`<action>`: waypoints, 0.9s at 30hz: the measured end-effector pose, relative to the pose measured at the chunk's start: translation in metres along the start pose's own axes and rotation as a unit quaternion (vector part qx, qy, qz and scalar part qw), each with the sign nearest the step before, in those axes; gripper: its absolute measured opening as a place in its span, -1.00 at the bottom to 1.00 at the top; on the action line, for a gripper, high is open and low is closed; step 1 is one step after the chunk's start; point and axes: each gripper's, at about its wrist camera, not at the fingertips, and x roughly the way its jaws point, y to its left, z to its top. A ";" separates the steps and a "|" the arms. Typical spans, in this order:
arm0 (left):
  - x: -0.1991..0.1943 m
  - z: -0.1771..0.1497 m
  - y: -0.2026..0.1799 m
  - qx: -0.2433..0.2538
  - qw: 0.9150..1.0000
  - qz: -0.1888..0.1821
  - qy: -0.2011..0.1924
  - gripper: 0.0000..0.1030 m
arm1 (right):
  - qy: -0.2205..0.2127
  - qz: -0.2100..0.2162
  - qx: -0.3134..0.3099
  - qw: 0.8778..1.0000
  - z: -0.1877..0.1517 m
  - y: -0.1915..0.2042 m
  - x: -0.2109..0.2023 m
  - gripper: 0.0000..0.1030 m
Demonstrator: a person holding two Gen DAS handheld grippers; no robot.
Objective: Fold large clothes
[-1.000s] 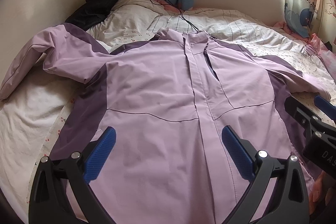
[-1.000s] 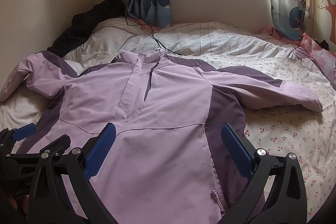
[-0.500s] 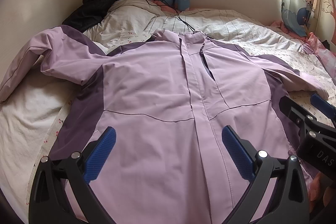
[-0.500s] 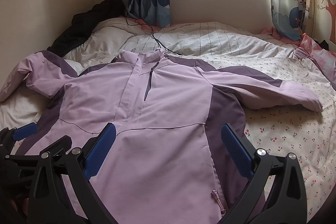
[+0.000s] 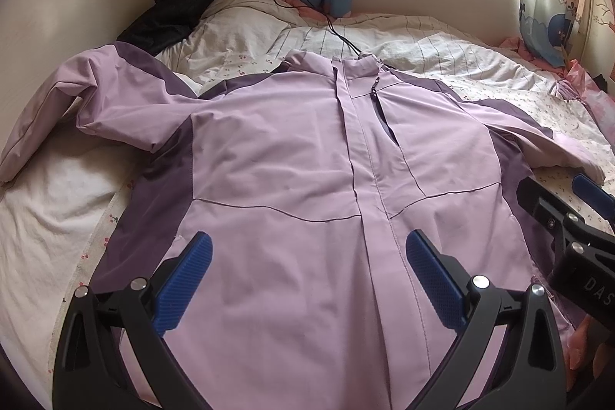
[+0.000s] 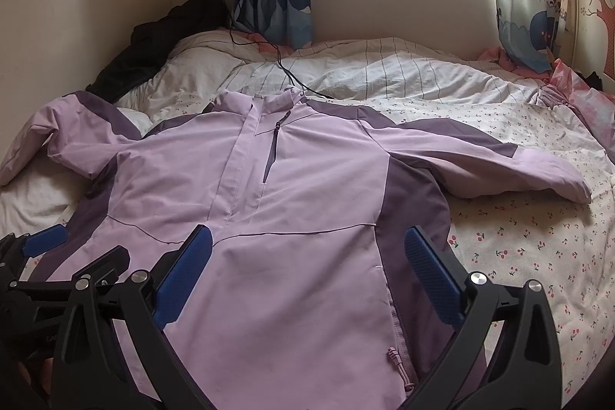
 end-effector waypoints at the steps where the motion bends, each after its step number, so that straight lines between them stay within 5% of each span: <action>1: 0.001 0.000 0.000 -0.001 1.000 0.000 0.001 0.88 | 0.001 -0.001 0.000 1.000 -0.001 0.000 0.000 0.88; 27: 0.005 0.001 0.005 -0.008 1.000 0.003 0.008 0.88 | 0.008 0.002 0.001 1.000 -0.004 0.001 0.006 0.88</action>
